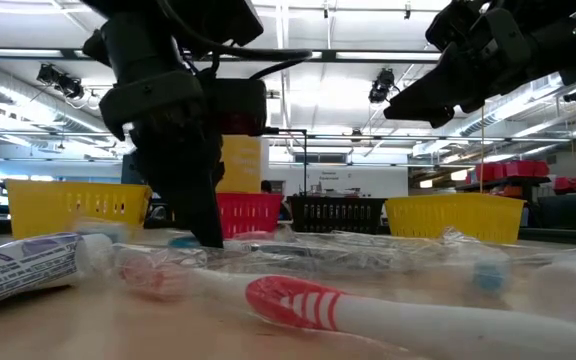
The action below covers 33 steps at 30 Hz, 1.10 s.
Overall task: Pick & Place Travel size toiletries
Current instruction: Put the blue toothbrush into the red bin
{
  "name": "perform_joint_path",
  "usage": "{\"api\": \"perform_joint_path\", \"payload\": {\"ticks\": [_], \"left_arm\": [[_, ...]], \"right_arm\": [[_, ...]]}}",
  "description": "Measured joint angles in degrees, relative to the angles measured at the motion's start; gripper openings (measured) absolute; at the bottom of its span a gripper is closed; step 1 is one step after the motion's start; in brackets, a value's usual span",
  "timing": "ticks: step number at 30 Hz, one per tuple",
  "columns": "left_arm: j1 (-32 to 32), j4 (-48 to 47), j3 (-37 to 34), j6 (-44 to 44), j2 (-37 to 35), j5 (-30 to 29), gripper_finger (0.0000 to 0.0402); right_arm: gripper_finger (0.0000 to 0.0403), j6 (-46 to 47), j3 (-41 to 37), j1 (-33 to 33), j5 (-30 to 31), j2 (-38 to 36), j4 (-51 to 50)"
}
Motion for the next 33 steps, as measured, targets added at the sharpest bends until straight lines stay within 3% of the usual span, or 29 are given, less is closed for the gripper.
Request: {"api": "perform_joint_path", "payload": {"ticks": [5, 11, 18, 24, 29, 33], "left_arm": [[0.00, -9.45, 6.16, 4.62, 0.04, -0.58, 0.0027], [0.21, -30.42, 17.73, 16.48, 0.04, -7.80, 0.0021], [3.19, -45.41, 28.31, 43.90, 0.04, -17.50, 0.0022], [8.72, -42.19, 28.84, 72.59, 0.02, -12.50, 0.0021], [14.07, -40.55, 27.15, 84.86, 0.04, -6.12, 0.0021], [17.68, -39.15, 27.09, 86.49, 0.09, -1.55, 0.0021]], "right_arm": [[0.0146, 0.00, 0.00, 0.00, 0.02, 0.00, 0.03], [0.0145, 0.00, 0.00, -0.01, 0.04, 0.00, -0.09], [0.0146, 0.00, 0.00, 0.00, 0.04, 0.00, -0.06], [0.0146, 0.00, 0.00, 0.00, 0.04, 0.00, 0.04], [0.0145, -0.01, 0.00, 0.00, 0.05, 0.00, 0.09], [0.0146, -0.02, 0.00, 0.00, 0.06, 0.00, 0.06]]}}
